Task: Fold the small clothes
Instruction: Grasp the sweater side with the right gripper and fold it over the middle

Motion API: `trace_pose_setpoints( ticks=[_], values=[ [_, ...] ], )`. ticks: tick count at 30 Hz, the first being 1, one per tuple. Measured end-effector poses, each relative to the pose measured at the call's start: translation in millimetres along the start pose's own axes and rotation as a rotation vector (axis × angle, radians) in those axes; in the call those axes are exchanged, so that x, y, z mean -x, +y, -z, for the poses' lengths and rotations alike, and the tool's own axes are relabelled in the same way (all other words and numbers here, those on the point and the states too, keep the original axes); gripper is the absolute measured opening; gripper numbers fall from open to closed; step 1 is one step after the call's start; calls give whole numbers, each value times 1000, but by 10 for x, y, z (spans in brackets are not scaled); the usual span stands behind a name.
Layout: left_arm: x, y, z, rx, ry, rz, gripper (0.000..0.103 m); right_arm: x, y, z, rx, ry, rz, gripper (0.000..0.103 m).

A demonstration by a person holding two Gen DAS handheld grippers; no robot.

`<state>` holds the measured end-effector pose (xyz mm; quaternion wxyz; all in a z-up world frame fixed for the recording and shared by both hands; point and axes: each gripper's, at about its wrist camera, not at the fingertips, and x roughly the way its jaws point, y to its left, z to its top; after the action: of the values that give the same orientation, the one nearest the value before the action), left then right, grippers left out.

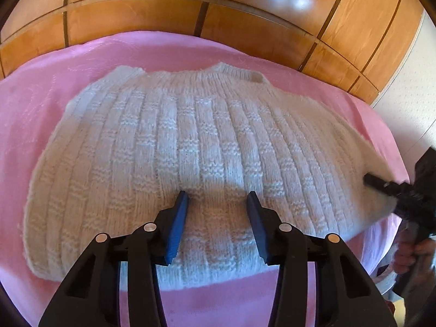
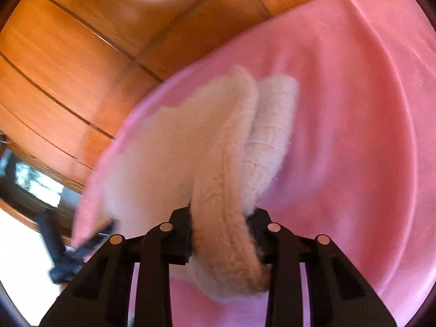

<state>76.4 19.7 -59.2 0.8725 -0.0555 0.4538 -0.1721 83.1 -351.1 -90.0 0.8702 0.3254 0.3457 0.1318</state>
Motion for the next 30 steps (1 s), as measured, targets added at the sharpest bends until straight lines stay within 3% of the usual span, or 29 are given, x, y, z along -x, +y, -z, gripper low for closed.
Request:
trace_pose_setpoints(
  ticks=[6, 12, 14, 17, 22, 24, 26, 28, 30],
  values=[
    [201, 320, -77, 144, -13, 142, 41, -11, 869, -150, 119, -13, -150, 27],
    [615, 876, -74, 303, -83, 265, 41, -555, 1941, -67, 284, 65, -261, 26],
    [705, 1038, -68, 335, -98, 298, 44, -819, 2160, -1, 309, 106, -270, 26],
    [766, 1273, -59, 401, -105, 355, 62, -1320, 2450, 267, 361, 197, -250, 26],
    [661, 1507, -33, 511, -68, 465, 67, -1663, 2548, 649, 469, 250, -156, 26],
    [611, 1500, -59, 525, -51, 494, 67, -1655, 2607, 723, 530, 227, -149, 32],
    [570, 1468, -105, 530, -38, 532, 69, -1564, 2651, 789, 580, 221, -175, 65],
    [513, 1406, -178, 530, -26, 552, 73, -1417, 2681, 857, 617, 205, -185, 76],
    [444, 1347, -243, 521, -11, 536, 78, -1208, 2578, 848, 616, 191, -210, 82]
  ],
)
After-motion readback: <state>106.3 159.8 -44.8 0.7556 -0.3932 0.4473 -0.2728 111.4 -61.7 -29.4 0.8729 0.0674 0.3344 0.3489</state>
